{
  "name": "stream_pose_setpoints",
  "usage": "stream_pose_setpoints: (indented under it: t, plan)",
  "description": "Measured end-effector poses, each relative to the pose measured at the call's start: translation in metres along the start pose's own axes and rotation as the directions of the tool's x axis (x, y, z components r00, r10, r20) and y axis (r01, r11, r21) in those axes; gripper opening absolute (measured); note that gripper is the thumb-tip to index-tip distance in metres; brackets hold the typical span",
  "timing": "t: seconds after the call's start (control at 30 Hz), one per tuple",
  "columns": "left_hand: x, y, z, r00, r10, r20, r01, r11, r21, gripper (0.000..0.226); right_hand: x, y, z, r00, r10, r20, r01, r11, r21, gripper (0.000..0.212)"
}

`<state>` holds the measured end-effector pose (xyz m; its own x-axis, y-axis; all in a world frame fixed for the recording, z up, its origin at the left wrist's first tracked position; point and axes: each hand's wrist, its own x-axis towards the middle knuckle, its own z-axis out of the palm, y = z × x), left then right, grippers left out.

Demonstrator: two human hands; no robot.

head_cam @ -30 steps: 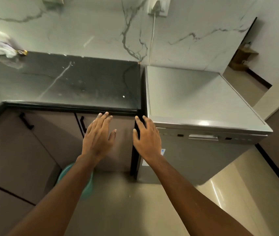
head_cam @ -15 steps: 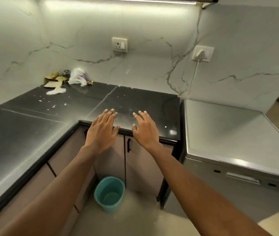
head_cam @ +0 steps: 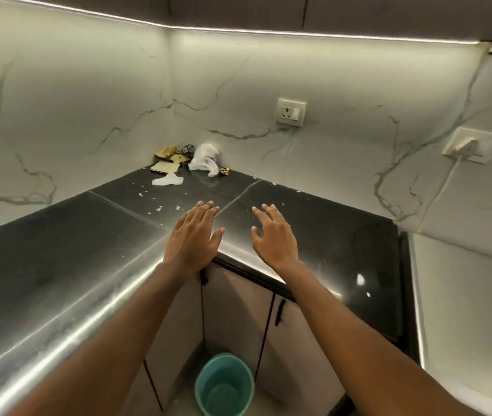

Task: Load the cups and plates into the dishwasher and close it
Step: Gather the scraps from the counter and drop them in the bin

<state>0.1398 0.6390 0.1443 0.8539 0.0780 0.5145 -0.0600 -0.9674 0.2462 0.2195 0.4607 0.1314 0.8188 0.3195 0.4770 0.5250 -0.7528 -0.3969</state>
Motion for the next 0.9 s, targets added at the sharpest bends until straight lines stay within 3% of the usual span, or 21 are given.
stream_pose_setpoints:
  t: [0.53,0.9]
  plan:
    - [0.129,-0.142,0.049,0.976,-0.216,0.036,0.213,0.974,0.078,0.049,0.182,-0.008,0.121,0.988,-0.114,0.109,0.1,0.987,0.128,0.051]
    - [0.22,-0.239,0.112,0.964,-0.253,0.083,0.244,0.963,0.112,0.042,0.284,0.008,0.21,0.973,-0.092,0.21,0.072,0.992,0.104,0.051]
